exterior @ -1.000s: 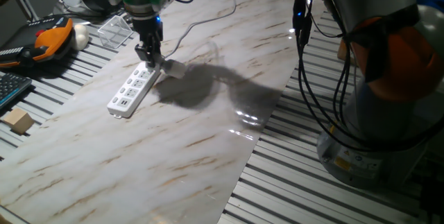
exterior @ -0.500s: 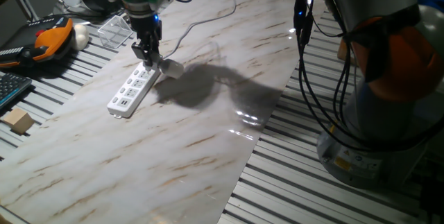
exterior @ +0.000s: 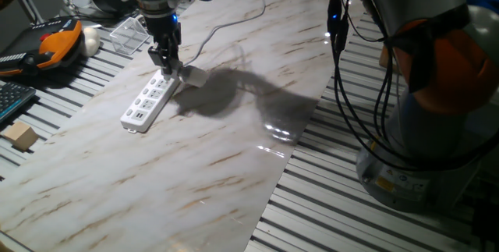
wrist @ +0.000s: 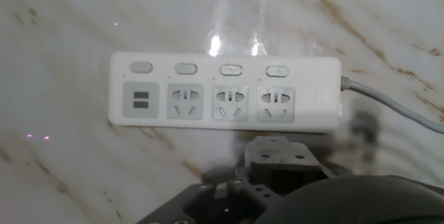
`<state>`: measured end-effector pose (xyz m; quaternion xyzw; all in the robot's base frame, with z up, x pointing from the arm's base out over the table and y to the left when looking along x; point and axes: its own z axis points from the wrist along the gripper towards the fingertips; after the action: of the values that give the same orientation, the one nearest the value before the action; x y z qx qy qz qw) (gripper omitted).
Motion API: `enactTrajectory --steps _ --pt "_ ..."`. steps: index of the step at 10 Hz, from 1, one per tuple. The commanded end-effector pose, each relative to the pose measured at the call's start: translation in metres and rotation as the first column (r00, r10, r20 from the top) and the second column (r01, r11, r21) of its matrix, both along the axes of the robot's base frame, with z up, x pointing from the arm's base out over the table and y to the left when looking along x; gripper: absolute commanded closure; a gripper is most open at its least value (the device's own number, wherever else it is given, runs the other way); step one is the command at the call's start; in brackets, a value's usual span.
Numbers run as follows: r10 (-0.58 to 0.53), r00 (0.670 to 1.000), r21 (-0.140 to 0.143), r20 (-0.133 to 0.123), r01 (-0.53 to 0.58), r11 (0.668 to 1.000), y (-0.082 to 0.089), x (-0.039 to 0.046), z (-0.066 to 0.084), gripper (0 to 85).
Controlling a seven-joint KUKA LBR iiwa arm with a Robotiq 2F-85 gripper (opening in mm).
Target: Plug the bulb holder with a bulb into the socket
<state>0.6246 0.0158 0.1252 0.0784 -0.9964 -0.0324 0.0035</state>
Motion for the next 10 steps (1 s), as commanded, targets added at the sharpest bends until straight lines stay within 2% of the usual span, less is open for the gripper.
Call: enactTrajectory --steps 1,2,3,4,5,6,7,9,10 --pt "-0.013 1.0 -0.011 -0.002 0.013 1.0 0.0 0.0 0.0 85.0" --pt "-0.024 1.0 -0.02 -0.009 0.024 1.0 0.0 0.0 0.0 85.0" --pt "-0.039 0.999 -0.01 -0.008 0.039 0.999 0.0 0.0 0.0 85.0" --pt "-0.038 0.999 0.001 -0.005 0.038 0.999 -0.001 0.0067 -0.001 85.0" --pt "-0.027 0.999 0.015 -0.018 0.028 1.0 -0.003 0.0191 0.001 85.0" --pt "-0.017 1.0 0.017 -0.018 0.017 1.0 -0.003 0.0323 0.003 85.0" --pt "-0.011 1.0 0.018 -0.012 0.011 1.0 -0.001 0.039 0.002 85.0" --pt "0.014 1.0 -0.007 0.001 -0.014 1.0 0.001 0.0451 -0.008 85.0" --pt "0.018 1.0 -0.009 0.01 -0.018 1.0 -0.001 0.046 -0.014 85.0"
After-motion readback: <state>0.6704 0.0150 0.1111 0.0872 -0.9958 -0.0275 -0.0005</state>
